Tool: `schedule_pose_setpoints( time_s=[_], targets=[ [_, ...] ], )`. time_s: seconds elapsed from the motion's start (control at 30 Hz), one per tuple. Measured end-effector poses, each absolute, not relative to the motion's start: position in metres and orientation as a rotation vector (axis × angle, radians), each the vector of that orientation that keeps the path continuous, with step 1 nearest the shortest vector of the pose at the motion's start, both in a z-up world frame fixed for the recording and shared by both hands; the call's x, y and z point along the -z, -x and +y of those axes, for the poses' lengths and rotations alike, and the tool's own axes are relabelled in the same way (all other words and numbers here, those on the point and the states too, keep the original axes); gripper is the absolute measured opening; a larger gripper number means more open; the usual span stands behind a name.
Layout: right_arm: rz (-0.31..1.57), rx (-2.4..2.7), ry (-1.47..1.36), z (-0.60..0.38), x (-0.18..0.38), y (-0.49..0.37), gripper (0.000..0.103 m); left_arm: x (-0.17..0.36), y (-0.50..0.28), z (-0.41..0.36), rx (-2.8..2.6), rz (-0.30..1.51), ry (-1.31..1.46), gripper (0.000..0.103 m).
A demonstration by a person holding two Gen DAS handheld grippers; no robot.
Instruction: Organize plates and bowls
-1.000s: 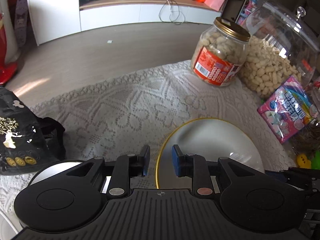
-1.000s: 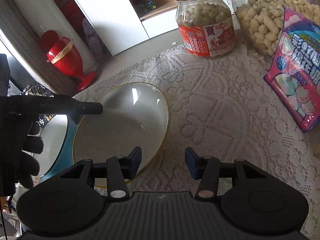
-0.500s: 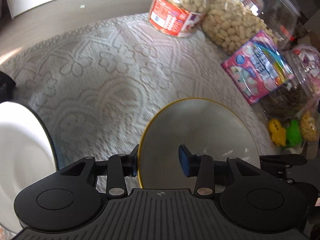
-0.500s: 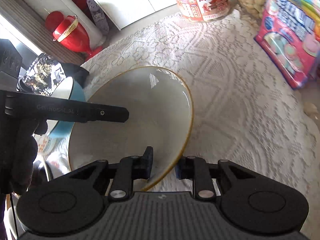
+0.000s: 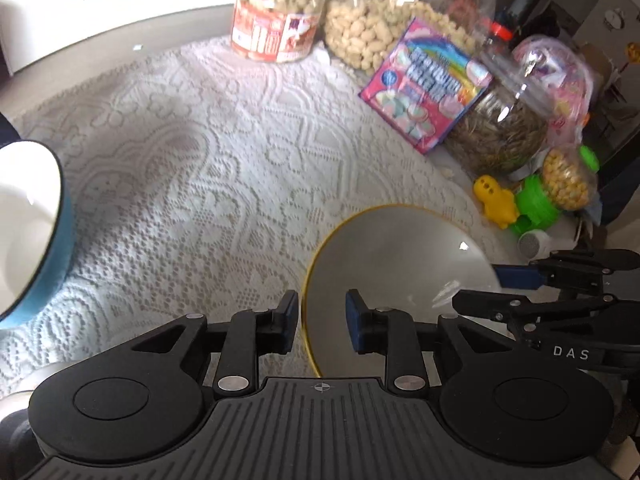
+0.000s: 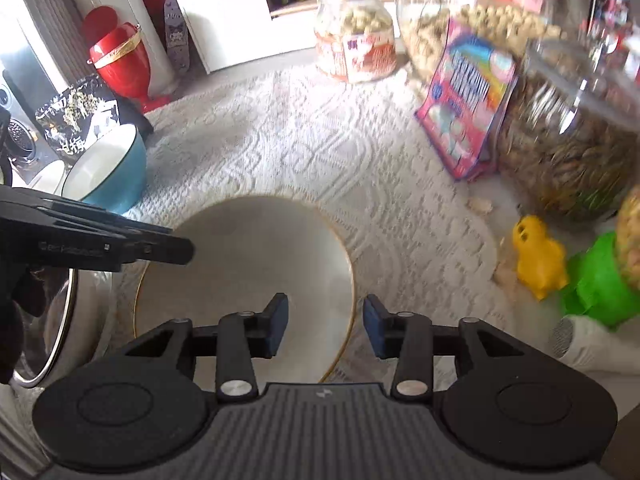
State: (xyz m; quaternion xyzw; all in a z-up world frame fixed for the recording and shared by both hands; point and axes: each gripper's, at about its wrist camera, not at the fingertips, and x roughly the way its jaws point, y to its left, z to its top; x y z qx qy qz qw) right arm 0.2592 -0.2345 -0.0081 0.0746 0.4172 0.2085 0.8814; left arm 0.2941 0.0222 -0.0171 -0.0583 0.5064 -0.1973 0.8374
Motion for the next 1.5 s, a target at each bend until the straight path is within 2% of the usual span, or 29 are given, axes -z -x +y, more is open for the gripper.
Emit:
schedule_pose_setpoints(
  time_s=[0.13, 0.27, 0.47, 0.63, 0.87, 0.97, 1.07, 1.3, 1.5],
  targets=[
    [0.736, -0.401, -0.067, -0.211, -0.035, -0.260, 0.047, -0.023, -0.298, 0.075, 0.397, 0.971, 0.220, 0.028],
    [0.738, -0.505, -0.122, -0.165, -0.058, -0.283, 0.048, -0.044, -0.315, 0.139, 0.247, 0.893, 0.185, 0.031],
    [0.903, -0.592, -0.276, -0.080, -0.050, -0.339, 0.048, -0.022, -0.338, 0.235, -0.072, 0.906, 0.289, 0.030],
    [1.007, -0.599, -0.393, -0.026, -0.031, -0.372, 0.048, 0.004, -0.356, 0.260, -0.116, 0.963, 0.342, 0.030],
    [1.121, -0.652, -0.453, 0.020, -0.004, -0.403, 0.046, 0.026, -0.368, 0.258, -0.075, 1.014, 0.349, 0.030],
    [1.193, -0.676, -0.455, 0.033, 0.010, -0.410, 0.027, 0.030, -0.371, 0.256, -0.071, 1.012, 0.351, 0.031],
    [1.194, -0.673, -0.430, 0.033, 0.011, -0.410, 0.016, 0.035, -0.370, 0.258, -0.071, 1.014, 0.378, 0.033],
    [1.167, -0.642, -0.361, -0.003, 0.007, -0.397, 0.016, 0.033, -0.369, 0.234, 0.014, 1.048, 0.396, 0.040],
    [1.162, -0.591, -0.318, -0.053, 0.010, -0.390, 0.017, 0.042, -0.367, 0.185, 0.146, 1.109, 0.347, 0.040]
  ],
)
